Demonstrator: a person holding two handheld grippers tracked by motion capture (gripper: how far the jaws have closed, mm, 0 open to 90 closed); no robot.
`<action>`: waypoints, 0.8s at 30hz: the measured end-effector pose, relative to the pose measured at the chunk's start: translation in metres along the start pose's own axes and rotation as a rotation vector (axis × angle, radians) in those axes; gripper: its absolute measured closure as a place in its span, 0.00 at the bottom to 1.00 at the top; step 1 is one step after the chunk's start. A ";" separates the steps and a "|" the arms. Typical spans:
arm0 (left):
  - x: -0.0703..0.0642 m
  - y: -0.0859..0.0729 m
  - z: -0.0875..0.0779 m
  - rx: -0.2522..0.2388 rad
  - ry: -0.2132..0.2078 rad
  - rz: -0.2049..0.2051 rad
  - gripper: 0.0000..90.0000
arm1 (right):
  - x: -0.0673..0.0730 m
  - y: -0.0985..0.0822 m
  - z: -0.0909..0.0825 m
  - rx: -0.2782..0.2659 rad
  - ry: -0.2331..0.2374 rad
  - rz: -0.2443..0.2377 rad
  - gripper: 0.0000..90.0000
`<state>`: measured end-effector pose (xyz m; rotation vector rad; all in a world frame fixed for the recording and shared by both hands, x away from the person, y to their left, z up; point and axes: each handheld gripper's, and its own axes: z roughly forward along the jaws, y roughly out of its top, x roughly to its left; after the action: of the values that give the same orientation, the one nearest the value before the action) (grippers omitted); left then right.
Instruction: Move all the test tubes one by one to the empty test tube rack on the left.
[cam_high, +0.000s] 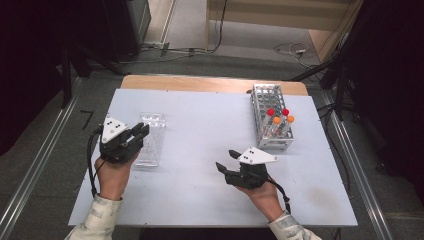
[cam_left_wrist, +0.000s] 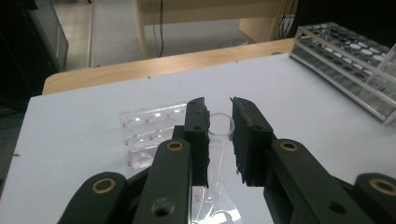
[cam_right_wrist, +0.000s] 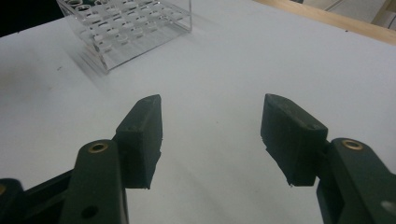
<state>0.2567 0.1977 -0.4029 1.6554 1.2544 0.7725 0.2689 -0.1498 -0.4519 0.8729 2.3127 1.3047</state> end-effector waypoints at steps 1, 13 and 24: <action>-0.002 -0.003 0.002 0.014 0.006 0.011 0.85 | 0.000 0.000 0.000 -0.001 0.000 -0.001 0.41; -0.006 -0.016 0.013 0.060 0.027 0.041 0.85 | -0.002 -0.002 -0.001 0.003 -0.005 -0.001 0.41; -0.002 -0.025 0.023 0.105 0.004 0.009 0.84 | -0.006 -0.002 -0.001 0.003 -0.022 0.006 0.41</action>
<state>0.2662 0.1914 -0.4353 1.7451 1.3111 0.7266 0.2719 -0.1547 -0.4533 0.8909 2.2978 1.2882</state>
